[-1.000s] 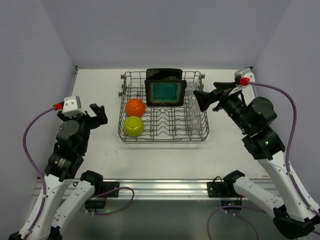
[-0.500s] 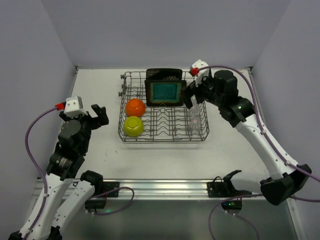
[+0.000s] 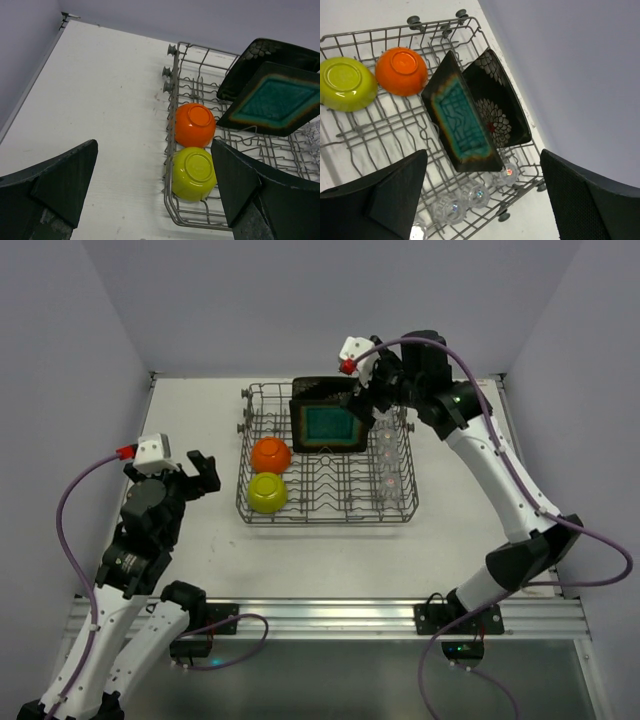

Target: Unload the mixed dishes from the dish rack

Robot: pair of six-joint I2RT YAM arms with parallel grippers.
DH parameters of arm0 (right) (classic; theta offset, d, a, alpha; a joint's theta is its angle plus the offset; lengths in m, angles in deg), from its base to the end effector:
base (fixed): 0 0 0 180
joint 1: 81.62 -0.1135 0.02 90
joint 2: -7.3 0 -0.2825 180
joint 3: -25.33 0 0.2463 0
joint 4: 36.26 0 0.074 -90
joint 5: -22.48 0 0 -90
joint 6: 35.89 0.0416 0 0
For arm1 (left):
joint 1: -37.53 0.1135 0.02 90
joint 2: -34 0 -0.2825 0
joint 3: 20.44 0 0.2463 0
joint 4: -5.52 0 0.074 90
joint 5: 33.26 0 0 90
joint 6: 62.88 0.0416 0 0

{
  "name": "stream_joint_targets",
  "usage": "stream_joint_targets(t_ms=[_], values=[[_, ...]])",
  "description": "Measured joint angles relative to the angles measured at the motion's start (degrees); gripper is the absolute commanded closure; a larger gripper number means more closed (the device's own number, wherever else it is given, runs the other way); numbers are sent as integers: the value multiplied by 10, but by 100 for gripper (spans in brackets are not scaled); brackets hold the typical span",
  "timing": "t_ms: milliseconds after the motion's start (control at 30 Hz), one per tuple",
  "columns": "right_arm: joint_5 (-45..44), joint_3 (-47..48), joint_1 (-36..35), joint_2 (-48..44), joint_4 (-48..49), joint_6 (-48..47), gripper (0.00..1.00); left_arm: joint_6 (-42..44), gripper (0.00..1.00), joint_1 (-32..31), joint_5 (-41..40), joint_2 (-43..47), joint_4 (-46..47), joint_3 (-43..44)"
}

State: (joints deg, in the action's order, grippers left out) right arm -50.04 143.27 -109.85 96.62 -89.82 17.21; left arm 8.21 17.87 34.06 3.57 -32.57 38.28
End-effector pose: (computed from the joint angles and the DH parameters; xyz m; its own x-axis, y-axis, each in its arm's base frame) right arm 0.2901 0.1699 0.4660 0.1179 -0.5867 -0.8012 -0.7758 0.4493 -0.4431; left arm 0.1034 -0.0199 0.3542 -0.1363 -0.2688 -0.9535 -0.0968 0.9615 -0.2573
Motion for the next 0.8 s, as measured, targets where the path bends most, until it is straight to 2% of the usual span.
stream_joint_targets(t_ms=[133, 433, 633, 800], values=[[0, 78, -1, 82, -15, -36, 8, 0, 0, 0, 0, 0, 0, -3], [22, 172, -1, 219, -38, -90, 8, 0, 0, -8, 9, -2, 1, -5], [34, 159, -1, 243, -31, -130, 9, 0, 0, -14, 9, 1, 1, -5], [34, 137, -1, 263, -16, -155, 15, 0, 0, -14, 10, 2, 4, -5]])
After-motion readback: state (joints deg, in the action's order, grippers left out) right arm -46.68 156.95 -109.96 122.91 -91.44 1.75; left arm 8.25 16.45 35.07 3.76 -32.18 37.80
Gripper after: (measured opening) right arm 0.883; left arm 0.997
